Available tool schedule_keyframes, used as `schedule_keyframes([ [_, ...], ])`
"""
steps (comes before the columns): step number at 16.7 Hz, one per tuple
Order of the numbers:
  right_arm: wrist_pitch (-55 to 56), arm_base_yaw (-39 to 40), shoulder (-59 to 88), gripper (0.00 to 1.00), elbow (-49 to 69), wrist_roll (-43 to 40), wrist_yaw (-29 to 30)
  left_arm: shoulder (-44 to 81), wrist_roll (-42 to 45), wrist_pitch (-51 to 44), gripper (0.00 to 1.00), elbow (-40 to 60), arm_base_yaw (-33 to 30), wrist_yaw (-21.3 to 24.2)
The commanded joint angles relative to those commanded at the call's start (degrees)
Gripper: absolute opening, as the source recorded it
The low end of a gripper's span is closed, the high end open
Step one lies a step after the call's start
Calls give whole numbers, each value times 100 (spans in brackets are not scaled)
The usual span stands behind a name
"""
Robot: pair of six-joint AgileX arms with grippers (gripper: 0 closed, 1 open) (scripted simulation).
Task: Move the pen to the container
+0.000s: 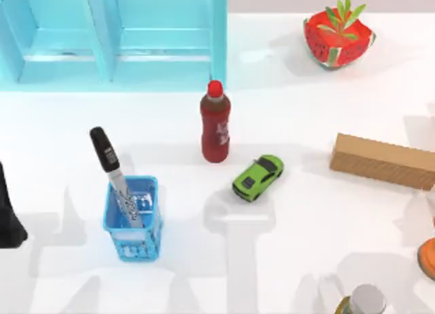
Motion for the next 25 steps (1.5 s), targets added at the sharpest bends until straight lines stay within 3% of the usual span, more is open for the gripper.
schedule_keyframes([
  [4, 33, 175, 191, 100, 133, -5, -42, 0, 0, 0, 100, 0, 0, 0],
  [8, 239, 1119, 1283, 100, 872, 75, -152, 0, 0, 0, 100, 0, 0, 0],
  [18, 1078, 4477, 7218, 100, 3842, 1006, -46, 0, 0, 0, 100, 0, 0, 0],
  [25, 1427, 5635, 9719, 100, 5089, 1481, 199, 0, 0, 0, 100, 0, 0, 0],
])
